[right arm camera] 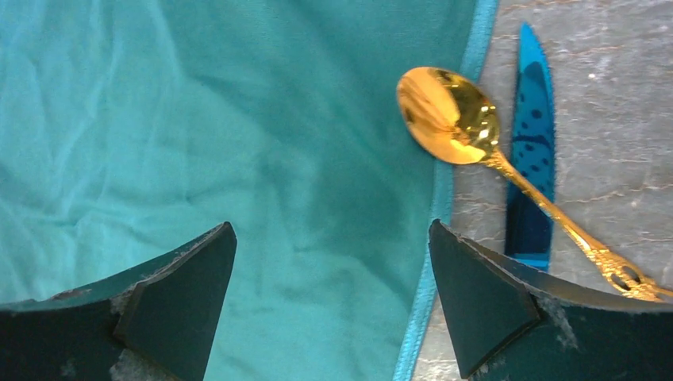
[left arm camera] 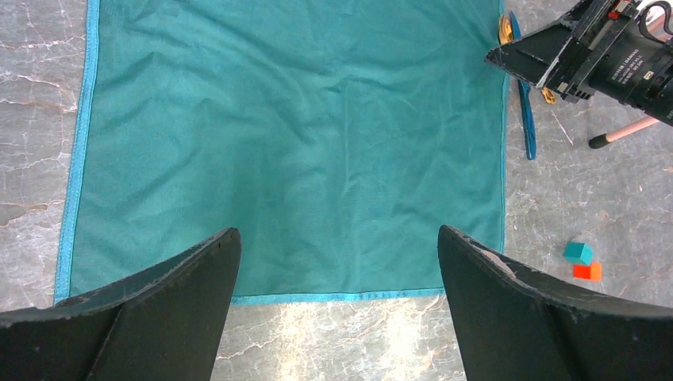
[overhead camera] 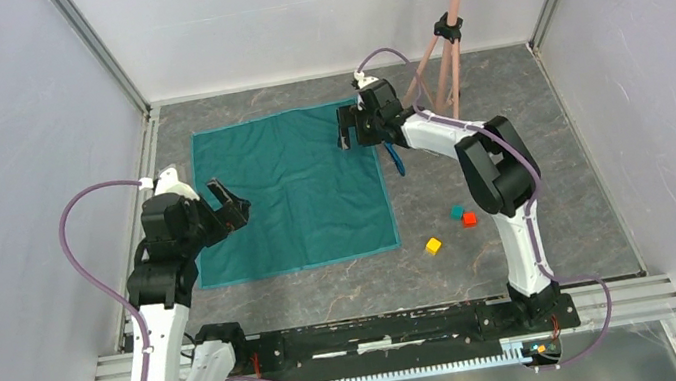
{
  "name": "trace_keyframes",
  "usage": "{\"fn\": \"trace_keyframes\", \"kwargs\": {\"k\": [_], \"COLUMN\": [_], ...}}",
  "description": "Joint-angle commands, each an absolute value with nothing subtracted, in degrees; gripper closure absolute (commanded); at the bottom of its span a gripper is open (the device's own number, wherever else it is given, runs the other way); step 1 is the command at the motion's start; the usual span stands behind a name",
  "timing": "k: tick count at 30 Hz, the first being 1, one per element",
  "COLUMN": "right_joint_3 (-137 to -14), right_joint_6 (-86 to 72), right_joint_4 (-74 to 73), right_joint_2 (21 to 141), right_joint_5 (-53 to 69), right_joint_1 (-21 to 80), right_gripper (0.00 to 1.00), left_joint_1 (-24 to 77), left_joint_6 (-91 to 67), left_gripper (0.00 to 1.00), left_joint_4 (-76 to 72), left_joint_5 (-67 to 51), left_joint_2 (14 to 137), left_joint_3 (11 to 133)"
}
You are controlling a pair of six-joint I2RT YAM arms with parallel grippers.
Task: Fold the napkin into a case and place the utensils inside
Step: Smooth out the napkin at the center of the board.
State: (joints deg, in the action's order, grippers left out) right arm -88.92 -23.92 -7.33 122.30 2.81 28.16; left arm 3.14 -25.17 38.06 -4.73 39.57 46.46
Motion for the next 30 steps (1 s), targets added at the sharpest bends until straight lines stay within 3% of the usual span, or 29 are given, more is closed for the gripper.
{"fn": "trace_keyframes", "kwargs": {"k": [1, 23, 30], "right_joint_3": [-91.66, -95.69, -96.92], "right_joint_6": [-24.26, -34.05, -28.78], "right_joint_4": [-5.75, 3.43, 2.20], "right_joint_2": [124.21, 132.83, 129.47], "right_joint_5": [2.98, 4.32, 10.57], "right_joint_1": [26.55, 19.17, 20.26], "right_gripper": [0.02, 0.02, 0.02], "left_joint_1": [3.24, 3.18, 3.19], "left_joint_6": [-21.71, -21.80, -21.88], "left_gripper": [0.00, 0.00, 0.00], "left_joint_4": [37.33, 37.39, 37.26], "left_joint_5": [-3.69, -3.19, -3.33], "left_joint_2": [39.71, 39.95, 40.12], "left_joint_3": [46.30, 46.25, 46.17]}}
